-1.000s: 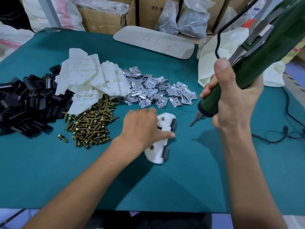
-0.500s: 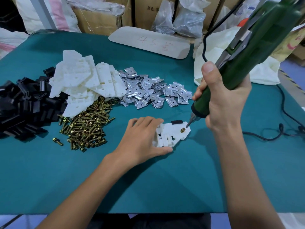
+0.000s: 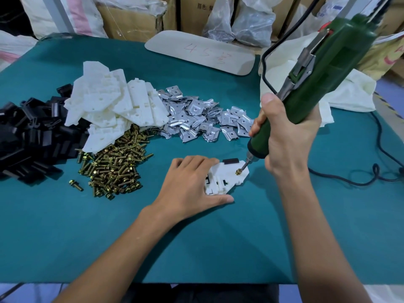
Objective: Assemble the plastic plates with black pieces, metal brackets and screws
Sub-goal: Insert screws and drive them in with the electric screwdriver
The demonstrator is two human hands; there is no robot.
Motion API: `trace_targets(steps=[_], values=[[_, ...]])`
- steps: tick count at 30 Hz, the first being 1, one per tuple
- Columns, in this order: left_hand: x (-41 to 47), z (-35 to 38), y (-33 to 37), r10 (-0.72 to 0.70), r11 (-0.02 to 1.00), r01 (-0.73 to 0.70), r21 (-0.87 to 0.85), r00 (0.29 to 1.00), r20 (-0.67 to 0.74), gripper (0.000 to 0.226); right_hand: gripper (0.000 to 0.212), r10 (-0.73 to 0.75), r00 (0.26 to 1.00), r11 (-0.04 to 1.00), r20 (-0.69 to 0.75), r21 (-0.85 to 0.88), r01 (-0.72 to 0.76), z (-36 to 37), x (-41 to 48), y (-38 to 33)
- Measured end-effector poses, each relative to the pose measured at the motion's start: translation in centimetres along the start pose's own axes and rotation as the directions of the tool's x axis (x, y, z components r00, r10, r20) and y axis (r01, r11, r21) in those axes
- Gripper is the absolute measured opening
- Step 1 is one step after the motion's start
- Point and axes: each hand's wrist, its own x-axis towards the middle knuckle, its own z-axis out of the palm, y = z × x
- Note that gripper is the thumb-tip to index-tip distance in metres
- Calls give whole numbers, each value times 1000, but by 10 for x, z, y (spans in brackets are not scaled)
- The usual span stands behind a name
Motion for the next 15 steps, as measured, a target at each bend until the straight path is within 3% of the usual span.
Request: trace_targets(steps=[15], values=[[-1, 2, -1, 4, 1000, -4, -19, 1000, -15, 92, 25, -1, 1000, 1000, -2, -19, 1, 1, -3, 6]])
